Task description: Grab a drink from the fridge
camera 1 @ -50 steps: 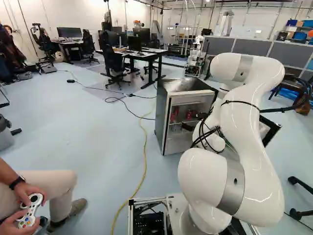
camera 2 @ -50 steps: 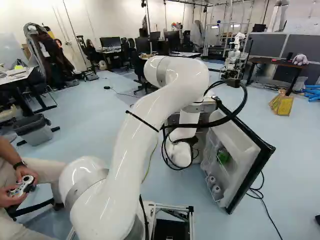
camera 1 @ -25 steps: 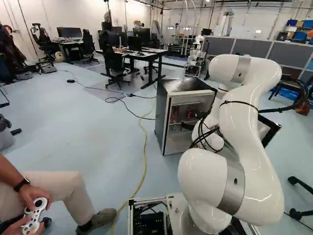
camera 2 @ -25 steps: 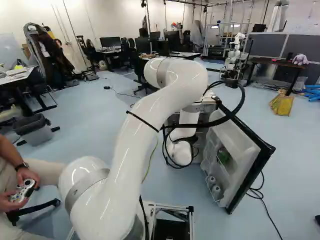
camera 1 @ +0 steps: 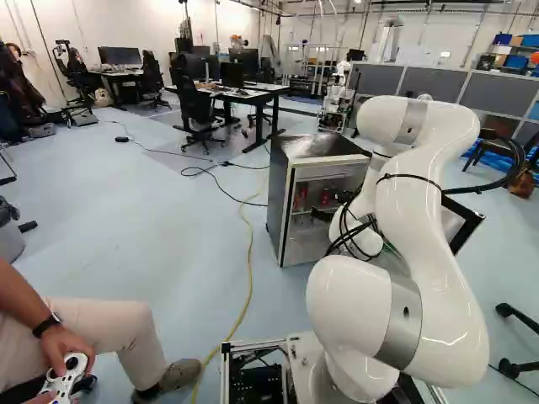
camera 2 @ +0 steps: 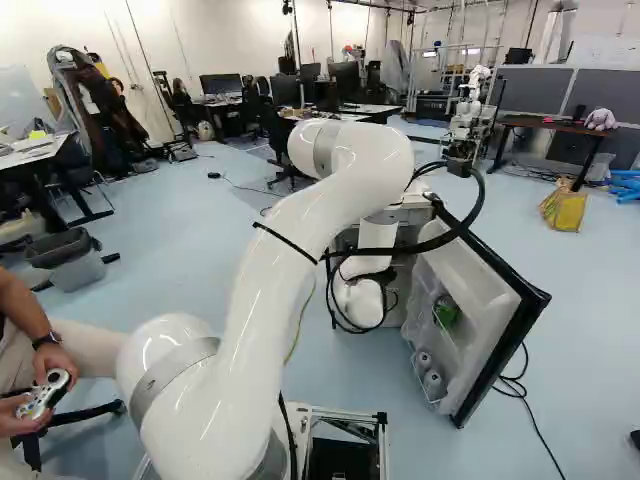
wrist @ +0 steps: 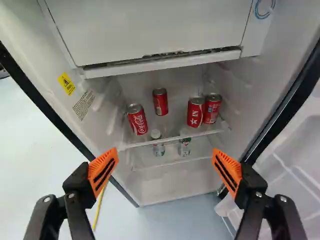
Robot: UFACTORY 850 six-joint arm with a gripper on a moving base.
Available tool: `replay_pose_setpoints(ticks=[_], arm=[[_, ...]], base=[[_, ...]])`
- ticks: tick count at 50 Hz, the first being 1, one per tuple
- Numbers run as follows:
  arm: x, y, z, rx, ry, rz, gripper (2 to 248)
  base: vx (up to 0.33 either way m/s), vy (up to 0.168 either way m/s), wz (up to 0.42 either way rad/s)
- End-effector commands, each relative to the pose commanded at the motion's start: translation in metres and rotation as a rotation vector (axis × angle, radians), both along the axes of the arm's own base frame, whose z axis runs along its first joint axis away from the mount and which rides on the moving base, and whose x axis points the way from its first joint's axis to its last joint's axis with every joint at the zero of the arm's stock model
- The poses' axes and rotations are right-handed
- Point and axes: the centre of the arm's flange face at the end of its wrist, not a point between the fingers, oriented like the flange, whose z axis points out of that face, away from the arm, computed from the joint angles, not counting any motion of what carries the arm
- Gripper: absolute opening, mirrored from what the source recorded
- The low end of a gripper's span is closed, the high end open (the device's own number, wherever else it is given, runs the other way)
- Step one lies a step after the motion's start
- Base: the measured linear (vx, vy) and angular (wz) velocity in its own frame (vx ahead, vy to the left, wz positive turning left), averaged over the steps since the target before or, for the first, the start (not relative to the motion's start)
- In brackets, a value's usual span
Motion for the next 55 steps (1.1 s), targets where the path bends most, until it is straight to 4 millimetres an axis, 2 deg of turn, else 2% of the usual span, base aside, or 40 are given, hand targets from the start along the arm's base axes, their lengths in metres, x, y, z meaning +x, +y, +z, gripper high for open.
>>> replay_pose_setpoints(ticks=[55], arm=[[0.034,0.005,-0.007,-0.039,-0.016,-0.122,247]], base=[[0.000,0.000,0.000]])
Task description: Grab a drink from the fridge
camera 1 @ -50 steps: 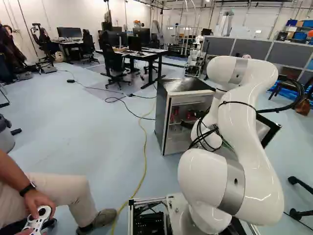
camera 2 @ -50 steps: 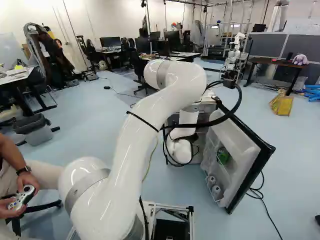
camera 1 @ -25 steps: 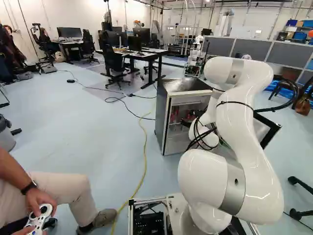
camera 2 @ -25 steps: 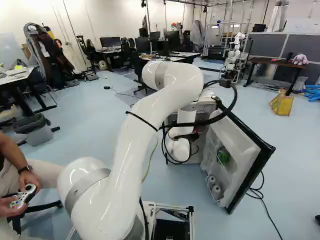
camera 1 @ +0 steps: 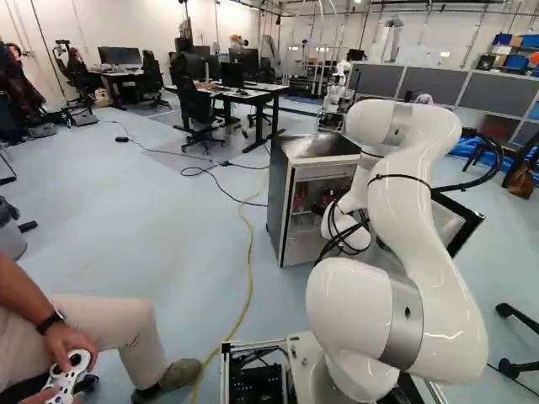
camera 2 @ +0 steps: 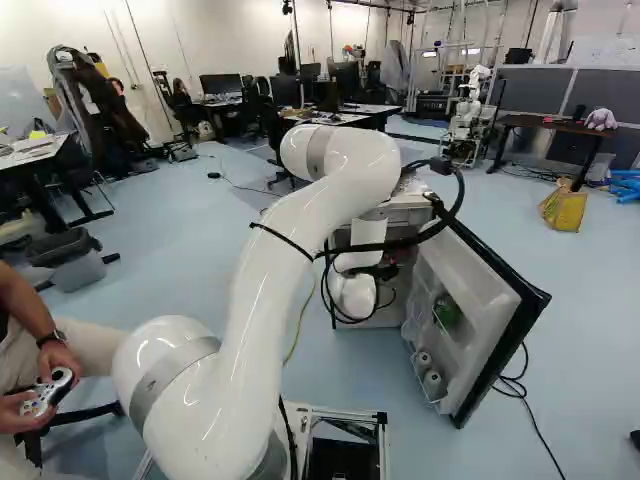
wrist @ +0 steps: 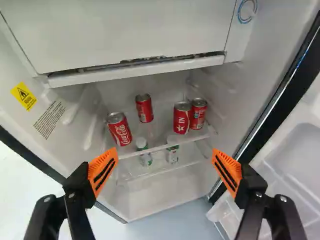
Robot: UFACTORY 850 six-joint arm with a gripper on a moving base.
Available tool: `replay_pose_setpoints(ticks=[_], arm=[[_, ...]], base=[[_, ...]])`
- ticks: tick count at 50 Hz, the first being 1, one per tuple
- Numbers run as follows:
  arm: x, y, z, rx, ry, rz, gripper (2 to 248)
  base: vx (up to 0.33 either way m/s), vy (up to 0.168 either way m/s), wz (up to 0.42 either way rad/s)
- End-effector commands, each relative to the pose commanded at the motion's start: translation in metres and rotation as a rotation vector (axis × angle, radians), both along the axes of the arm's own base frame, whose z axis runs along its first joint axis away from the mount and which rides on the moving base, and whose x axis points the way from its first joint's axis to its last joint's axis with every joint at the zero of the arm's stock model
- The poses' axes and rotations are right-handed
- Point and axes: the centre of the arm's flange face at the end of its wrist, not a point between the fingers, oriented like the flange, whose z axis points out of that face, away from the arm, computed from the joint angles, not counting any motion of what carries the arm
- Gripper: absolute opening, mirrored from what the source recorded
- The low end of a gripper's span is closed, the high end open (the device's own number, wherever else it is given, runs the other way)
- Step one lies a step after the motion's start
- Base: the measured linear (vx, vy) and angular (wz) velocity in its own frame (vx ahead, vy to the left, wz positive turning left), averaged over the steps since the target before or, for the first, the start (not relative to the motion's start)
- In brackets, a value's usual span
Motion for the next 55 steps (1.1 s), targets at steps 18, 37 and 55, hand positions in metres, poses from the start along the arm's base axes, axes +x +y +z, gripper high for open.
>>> replay_pose_setpoints(ticks=[18,37,55], arm=[[0.015,0.001,-0.004,-0.013,-0.007,-0.036,247],[0.031,0.003,-0.010,-0.021,-0.007,-0.055,247],[0.047,0.005,-0.019,-0.029,-0.020,-0.060,247]], base=[[0.000,0.000,0.000],[0.000,0.000,0.000],[0.000,0.000,0.000]])
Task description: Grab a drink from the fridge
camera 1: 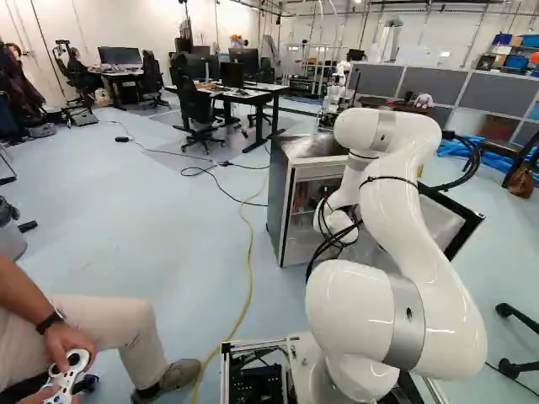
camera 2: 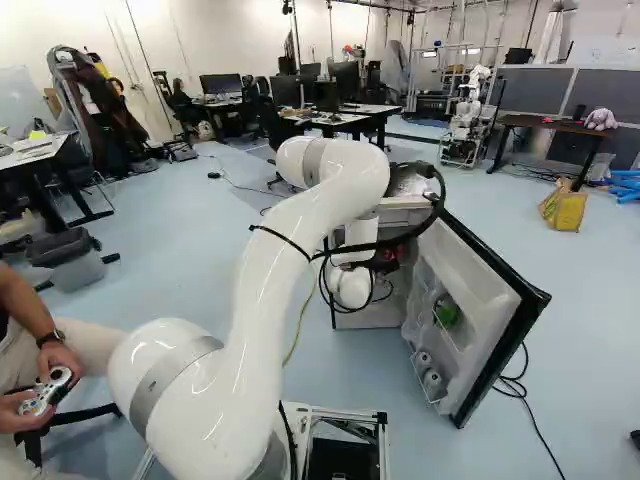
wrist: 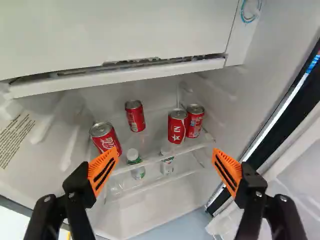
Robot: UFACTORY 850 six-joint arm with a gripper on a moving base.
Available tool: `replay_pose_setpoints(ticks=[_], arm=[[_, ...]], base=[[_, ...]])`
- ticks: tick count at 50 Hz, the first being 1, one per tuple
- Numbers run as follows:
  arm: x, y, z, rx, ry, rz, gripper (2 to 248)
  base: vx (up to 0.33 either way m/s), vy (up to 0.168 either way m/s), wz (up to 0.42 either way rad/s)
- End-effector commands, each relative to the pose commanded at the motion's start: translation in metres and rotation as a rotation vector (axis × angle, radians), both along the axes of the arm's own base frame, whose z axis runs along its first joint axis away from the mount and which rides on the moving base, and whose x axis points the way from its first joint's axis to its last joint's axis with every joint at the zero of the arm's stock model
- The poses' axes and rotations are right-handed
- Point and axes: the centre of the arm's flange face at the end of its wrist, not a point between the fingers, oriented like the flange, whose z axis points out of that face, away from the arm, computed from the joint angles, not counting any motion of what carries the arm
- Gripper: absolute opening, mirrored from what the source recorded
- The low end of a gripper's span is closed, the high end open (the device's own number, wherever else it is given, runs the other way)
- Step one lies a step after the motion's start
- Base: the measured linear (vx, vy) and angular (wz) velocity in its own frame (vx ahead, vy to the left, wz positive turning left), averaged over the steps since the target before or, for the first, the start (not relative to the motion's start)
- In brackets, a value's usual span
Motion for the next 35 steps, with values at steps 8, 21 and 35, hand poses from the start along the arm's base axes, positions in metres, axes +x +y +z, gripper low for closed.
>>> replay_pose_setpoints(ticks=[8,21,35], arm=[[0.007,0.001,-0.012,-0.001,-0.002,0.000,247],[0.019,0.001,-0.033,-0.004,-0.006,0.000,247],[0.032,0.000,-0.046,-0.010,-0.019,-0.005,247]], base=[[0.000,0.000,0.000],[0.000,0.000,0.000],[0.000,0.000,0.000]])
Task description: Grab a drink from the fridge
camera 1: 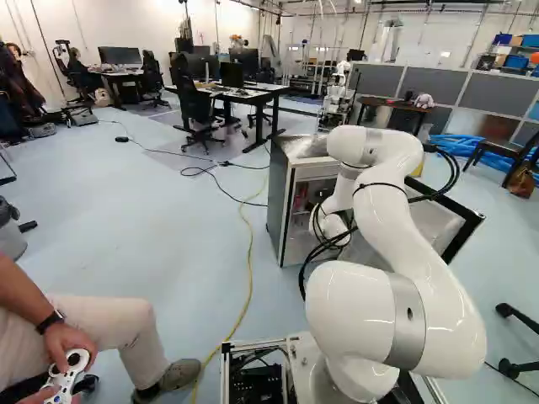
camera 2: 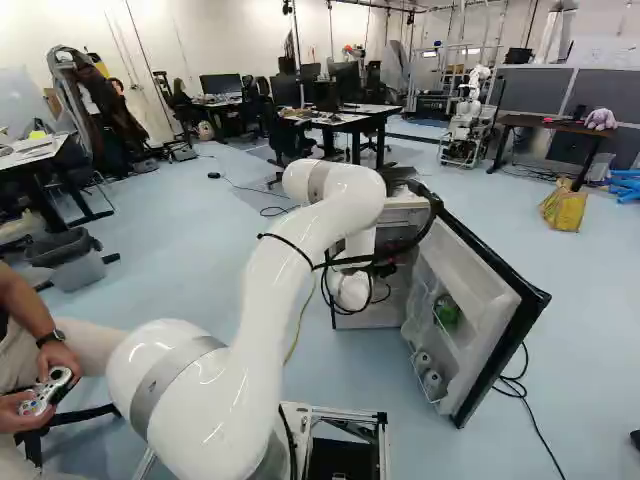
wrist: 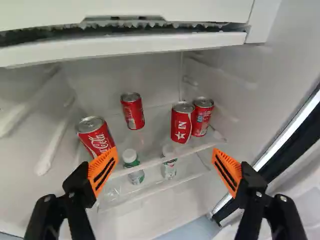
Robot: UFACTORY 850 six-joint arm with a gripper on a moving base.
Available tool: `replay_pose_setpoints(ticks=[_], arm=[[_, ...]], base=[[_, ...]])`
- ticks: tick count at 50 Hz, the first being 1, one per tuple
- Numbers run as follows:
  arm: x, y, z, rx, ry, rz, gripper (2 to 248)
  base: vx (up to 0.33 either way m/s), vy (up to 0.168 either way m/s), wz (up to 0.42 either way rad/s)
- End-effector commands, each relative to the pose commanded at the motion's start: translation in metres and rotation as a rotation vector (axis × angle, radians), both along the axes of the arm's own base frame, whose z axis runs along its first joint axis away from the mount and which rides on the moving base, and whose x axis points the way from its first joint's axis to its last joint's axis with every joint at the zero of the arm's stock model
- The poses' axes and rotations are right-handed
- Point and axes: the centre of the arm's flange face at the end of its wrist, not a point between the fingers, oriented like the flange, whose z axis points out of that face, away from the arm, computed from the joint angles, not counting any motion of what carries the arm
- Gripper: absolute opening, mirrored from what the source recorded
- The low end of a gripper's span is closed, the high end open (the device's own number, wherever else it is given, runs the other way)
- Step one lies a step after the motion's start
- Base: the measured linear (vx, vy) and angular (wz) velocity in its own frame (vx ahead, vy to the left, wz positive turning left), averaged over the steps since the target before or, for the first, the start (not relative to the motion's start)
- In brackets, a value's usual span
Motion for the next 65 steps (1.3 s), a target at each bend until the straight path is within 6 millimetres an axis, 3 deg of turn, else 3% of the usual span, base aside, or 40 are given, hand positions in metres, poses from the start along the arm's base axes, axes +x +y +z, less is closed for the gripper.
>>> replay_pose_setpoints(ticks=[65], arm=[[0.050,-0.009,-0.021,-0.027,-0.061,-0.042,247]], base=[[0.000,0.000,0.000]])
